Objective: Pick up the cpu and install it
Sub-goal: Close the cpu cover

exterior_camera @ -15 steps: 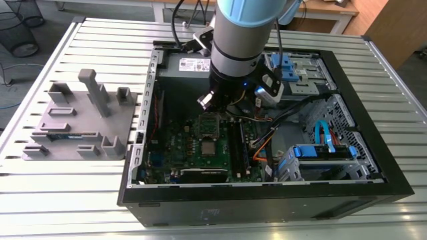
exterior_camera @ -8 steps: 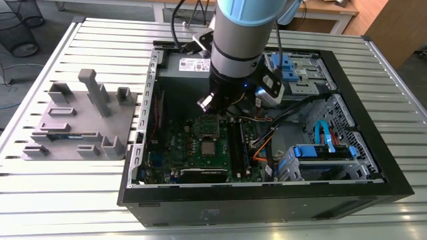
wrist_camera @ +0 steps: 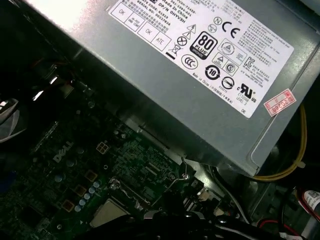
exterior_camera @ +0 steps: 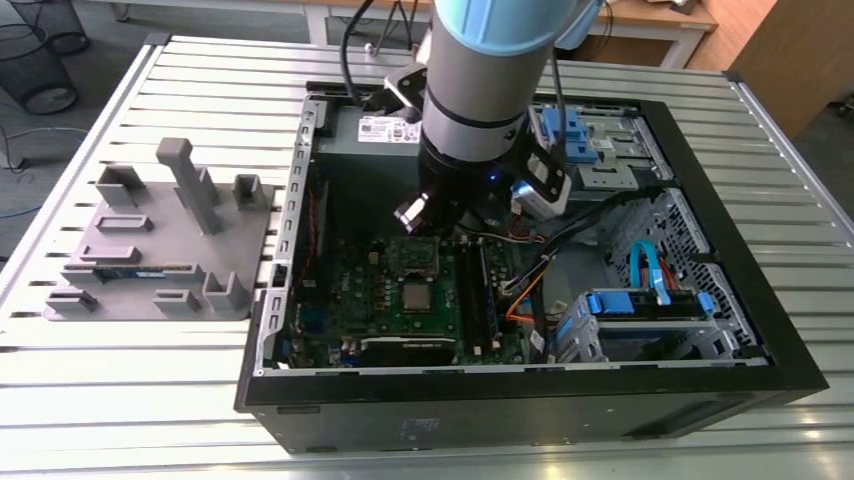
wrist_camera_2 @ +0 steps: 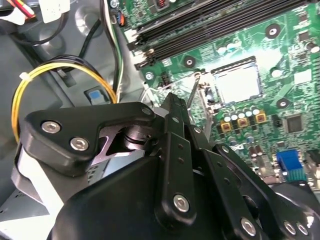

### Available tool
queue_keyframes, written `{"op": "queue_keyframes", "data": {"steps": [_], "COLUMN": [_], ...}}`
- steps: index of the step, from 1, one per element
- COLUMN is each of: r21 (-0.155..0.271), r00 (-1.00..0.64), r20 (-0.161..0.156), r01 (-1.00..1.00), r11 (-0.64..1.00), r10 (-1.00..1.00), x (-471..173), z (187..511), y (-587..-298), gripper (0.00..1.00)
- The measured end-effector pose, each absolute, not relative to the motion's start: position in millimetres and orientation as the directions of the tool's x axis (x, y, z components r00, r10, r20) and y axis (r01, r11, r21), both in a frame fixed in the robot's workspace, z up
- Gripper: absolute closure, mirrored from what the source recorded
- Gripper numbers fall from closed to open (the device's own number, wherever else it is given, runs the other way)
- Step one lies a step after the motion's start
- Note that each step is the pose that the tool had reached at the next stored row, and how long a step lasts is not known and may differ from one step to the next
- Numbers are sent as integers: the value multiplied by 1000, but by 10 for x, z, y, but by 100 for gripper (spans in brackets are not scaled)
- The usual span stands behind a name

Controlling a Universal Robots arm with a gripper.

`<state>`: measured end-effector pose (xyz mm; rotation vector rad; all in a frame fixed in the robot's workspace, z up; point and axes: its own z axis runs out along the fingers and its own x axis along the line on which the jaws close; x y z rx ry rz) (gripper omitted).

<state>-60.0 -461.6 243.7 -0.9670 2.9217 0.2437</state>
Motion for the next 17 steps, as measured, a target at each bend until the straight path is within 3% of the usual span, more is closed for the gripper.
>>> {"op": "queue_keyframes", "data": {"steps": [17], "r21": [108], "r00": [-799], "r20": [-83], "r01": [-601], "r11": [792], "r10": [-596], "x": [-615], "z": [2435], "y": [-4859], "gripper": [89]}}
